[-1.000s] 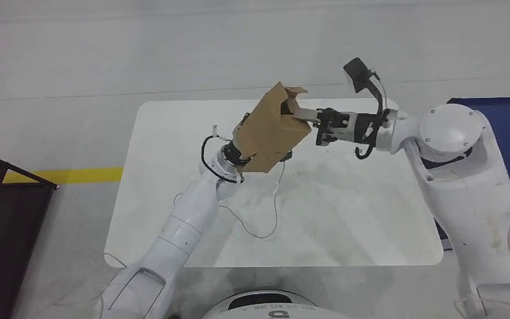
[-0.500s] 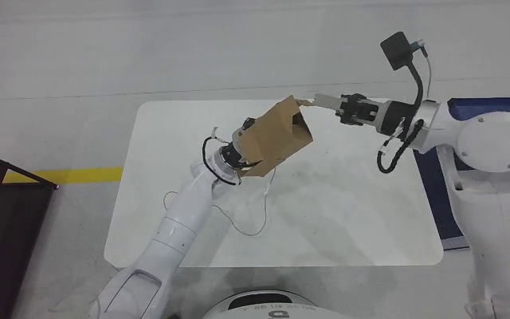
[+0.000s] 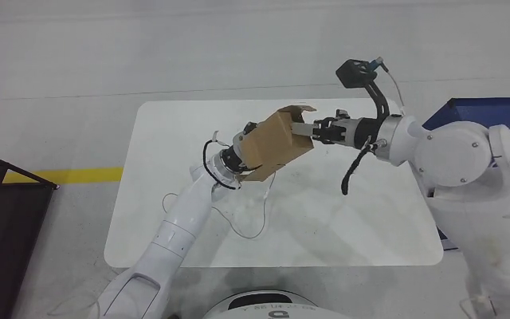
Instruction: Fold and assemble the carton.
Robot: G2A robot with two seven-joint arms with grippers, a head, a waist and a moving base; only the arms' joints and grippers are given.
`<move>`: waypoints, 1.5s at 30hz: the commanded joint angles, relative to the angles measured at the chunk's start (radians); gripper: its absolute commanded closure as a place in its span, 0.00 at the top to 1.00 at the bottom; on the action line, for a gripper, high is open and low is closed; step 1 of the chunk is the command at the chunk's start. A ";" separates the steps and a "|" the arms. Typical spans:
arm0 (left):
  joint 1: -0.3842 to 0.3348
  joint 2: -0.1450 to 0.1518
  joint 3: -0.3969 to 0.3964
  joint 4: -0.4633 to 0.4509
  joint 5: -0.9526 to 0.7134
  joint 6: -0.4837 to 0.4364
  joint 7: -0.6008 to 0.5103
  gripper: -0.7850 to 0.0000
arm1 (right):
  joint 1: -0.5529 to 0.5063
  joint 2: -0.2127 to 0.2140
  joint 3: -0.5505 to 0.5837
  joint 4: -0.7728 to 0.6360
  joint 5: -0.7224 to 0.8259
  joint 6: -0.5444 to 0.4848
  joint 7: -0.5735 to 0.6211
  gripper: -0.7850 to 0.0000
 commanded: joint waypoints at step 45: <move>0.017 0.003 0.027 -0.015 0.022 0.012 -0.059 0.00 | -0.116 0.022 0.082 -0.060 0.070 -0.043 -0.039 1.00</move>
